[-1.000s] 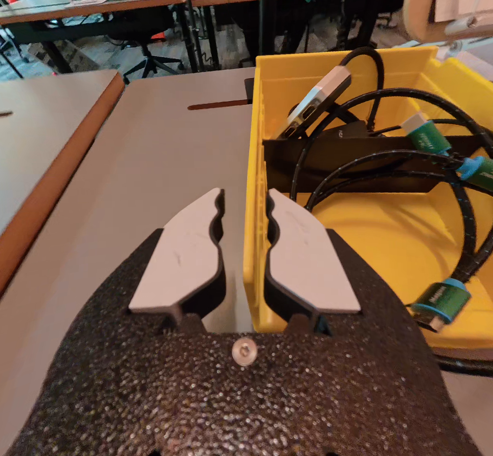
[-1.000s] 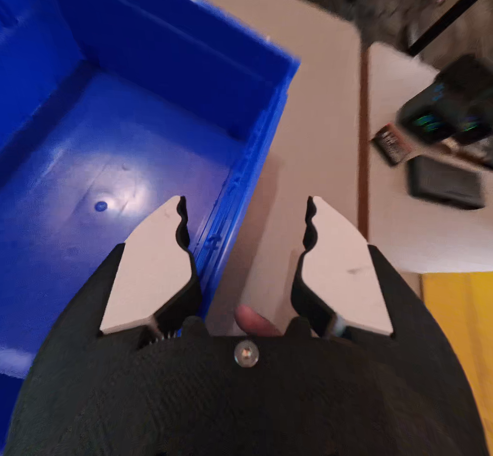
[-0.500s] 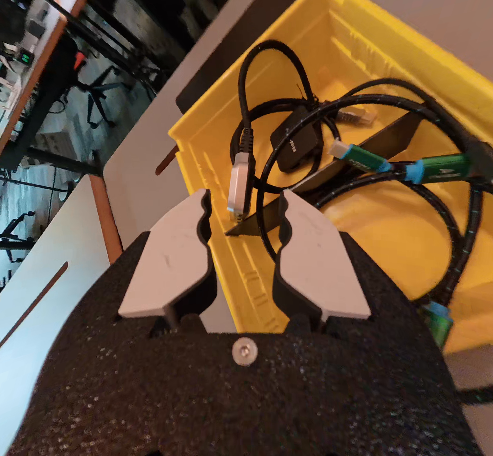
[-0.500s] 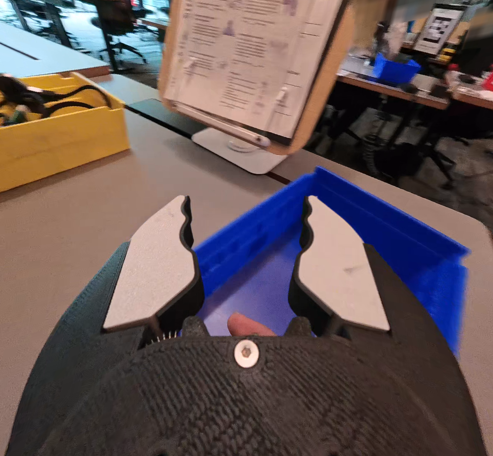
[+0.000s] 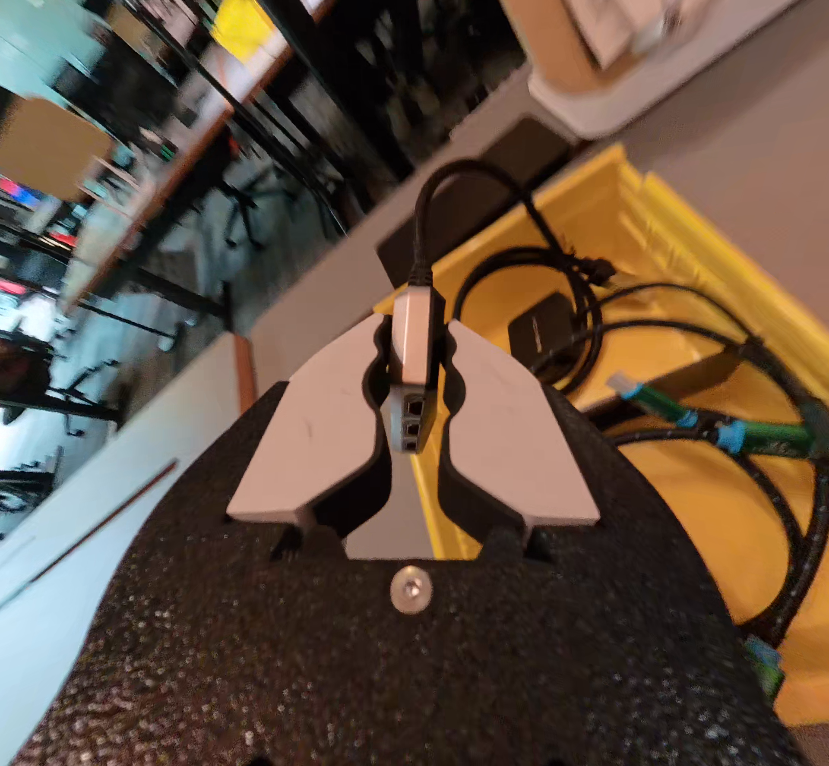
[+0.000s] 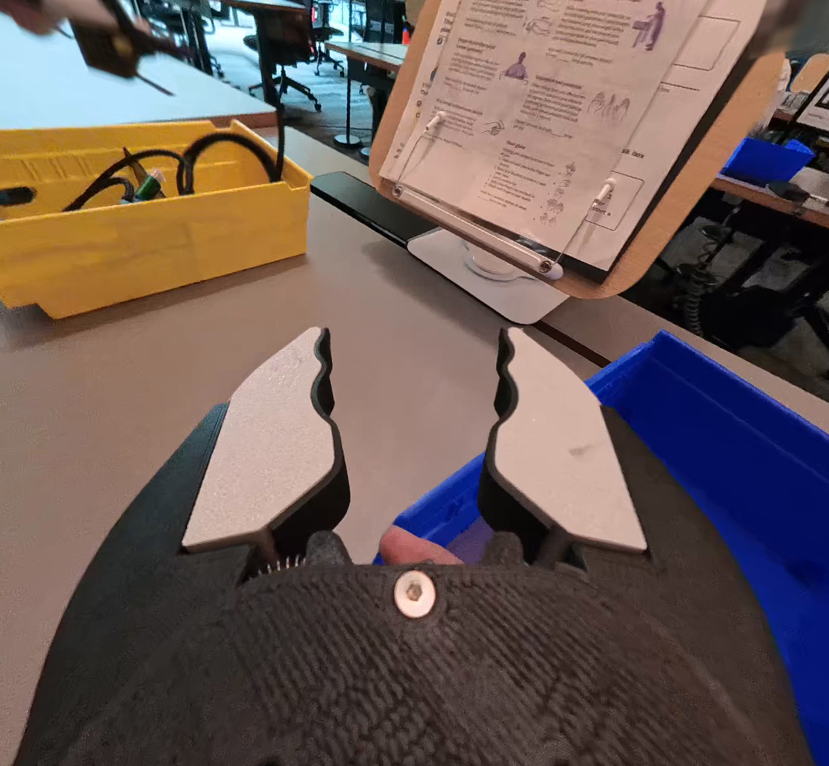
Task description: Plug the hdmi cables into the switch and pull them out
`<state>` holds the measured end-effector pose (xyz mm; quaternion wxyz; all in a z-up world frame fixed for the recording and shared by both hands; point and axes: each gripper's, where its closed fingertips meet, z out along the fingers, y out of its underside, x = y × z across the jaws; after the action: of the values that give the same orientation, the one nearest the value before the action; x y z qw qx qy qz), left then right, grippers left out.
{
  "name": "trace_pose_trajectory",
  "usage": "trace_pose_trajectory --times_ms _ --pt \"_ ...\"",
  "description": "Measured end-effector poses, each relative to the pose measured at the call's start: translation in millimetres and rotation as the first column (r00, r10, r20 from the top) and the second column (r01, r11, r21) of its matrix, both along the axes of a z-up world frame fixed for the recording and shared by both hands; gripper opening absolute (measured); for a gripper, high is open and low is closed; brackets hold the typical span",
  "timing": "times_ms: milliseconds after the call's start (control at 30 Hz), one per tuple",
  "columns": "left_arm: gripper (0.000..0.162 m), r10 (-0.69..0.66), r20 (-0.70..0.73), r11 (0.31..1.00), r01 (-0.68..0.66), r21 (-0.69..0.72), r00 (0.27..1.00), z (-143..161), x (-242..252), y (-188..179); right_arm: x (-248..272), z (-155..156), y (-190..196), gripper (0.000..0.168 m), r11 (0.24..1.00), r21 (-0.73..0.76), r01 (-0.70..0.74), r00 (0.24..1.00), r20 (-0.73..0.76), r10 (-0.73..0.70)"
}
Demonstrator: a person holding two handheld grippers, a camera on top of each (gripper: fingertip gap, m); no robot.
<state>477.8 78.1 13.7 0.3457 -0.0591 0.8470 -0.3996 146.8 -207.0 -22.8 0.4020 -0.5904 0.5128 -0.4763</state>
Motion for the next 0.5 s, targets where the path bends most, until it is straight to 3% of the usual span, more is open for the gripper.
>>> trace_pose_trajectory --times_ms 133,267,367,500 --pt "0.019 0.027 0.210 0.984 0.011 -0.178 0.977 107.3 -35.3 -3.7 3.4 7.1 21.3 0.073 0.998 -0.040 -0.050 0.998 0.023 0.051" --pt "0.019 0.025 0.316 0.904 0.113 -0.411 0.948 193.0 -90.2 -1.3 5.3 13.3 36.8 0.073 0.995 -0.028 -0.091 0.994 0.054 0.093" --pt "0.019 -0.031 0.351 0.854 0.207 -0.477 0.936 222.9 -133.8 -1.6 5.2 19.6 53.3 0.073 0.990 -0.013 -0.141 0.987 0.075 0.141" --pt "0.019 -0.209 0.317 0.844 0.334 -0.419 0.925 215.5 -192.8 -26.2 6.3 39.3 90.8 0.072 0.974 -0.039 -0.222 0.964 0.138 0.225"
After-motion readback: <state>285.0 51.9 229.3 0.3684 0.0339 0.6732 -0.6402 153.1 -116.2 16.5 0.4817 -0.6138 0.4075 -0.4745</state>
